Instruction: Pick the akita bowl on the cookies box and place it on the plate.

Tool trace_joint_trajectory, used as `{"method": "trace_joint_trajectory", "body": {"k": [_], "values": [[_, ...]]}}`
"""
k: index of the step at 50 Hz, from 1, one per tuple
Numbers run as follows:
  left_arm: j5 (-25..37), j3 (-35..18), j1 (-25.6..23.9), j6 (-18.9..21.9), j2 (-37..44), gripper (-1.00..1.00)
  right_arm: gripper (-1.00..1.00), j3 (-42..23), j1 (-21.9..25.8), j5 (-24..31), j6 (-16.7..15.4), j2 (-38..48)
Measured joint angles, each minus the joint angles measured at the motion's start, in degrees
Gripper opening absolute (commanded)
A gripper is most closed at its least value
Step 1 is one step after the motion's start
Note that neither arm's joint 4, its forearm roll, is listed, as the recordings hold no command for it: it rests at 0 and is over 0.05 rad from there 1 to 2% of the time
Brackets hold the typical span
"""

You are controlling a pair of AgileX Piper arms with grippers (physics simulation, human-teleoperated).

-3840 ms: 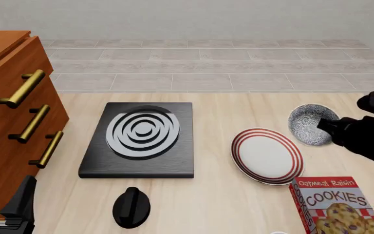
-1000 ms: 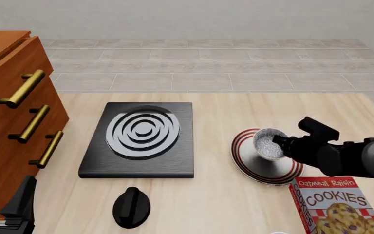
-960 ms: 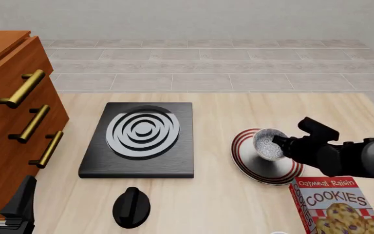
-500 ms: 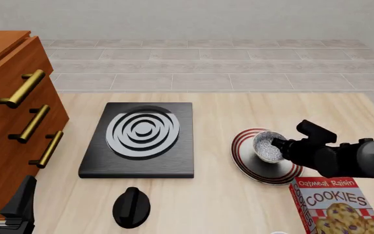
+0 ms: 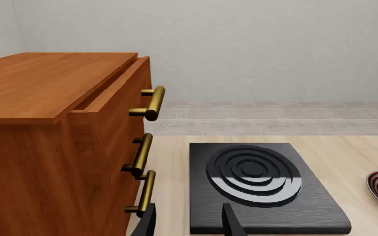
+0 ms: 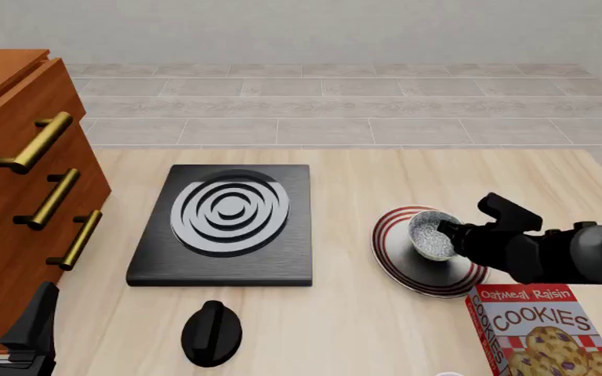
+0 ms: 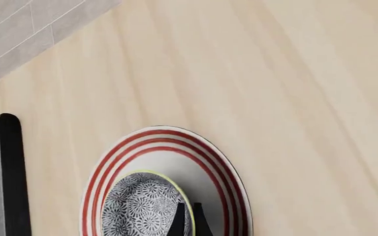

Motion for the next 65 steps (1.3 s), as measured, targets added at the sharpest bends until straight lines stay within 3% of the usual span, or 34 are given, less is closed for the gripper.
{"method": "trace_joint_trajectory", "body": {"k": [8,9,39,65], "values": [[0.0,0.0,0.0,0.0,0.0,1.0,-1.0,-0.03,0.12,-0.13,0.04,0.04],[0.0,0.0,0.0,0.0,0.0,1.0,1.0,-0.05,0.2,-0.17,0.13,0.03],[0.0,0.0,0.0,0.0,0.0,1.0,1.0,0.55,1.1,1.16,1.44,-2.66],[0.0,0.0,0.0,0.0,0.0,1.0,1.0,1.93,-2.06,16.85,-3.09,-30.9]]}}
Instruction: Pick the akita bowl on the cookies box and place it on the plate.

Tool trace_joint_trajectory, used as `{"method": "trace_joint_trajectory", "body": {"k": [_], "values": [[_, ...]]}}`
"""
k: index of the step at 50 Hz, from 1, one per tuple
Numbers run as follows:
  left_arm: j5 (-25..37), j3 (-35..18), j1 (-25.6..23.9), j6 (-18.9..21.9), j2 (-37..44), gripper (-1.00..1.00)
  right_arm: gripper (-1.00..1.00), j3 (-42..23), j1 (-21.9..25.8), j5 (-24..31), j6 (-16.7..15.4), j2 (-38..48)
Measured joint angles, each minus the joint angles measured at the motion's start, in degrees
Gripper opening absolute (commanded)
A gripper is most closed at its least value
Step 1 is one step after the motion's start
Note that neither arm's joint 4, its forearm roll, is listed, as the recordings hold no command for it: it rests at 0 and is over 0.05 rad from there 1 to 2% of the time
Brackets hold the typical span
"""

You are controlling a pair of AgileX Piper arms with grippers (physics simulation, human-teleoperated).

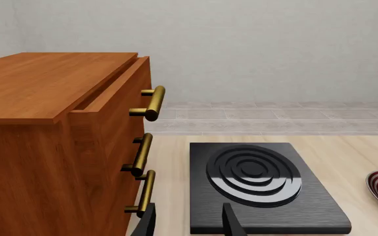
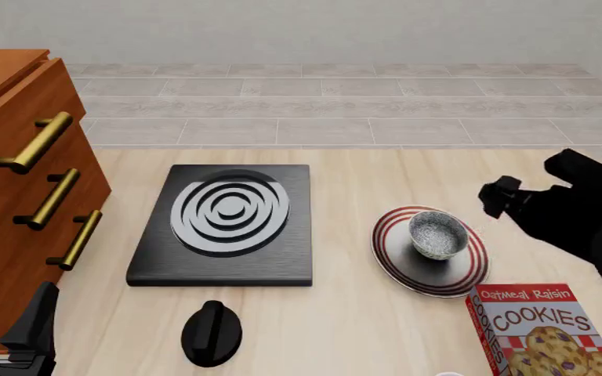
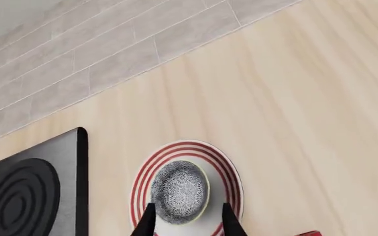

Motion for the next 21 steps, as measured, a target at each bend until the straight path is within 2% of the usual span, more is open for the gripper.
{"method": "trace_joint_trajectory", "body": {"k": [21], "values": [[0.0,0.0,0.0,0.0,0.0,1.0,1.0,0.5,-0.6,18.45,-1.3,-28.8]]}}
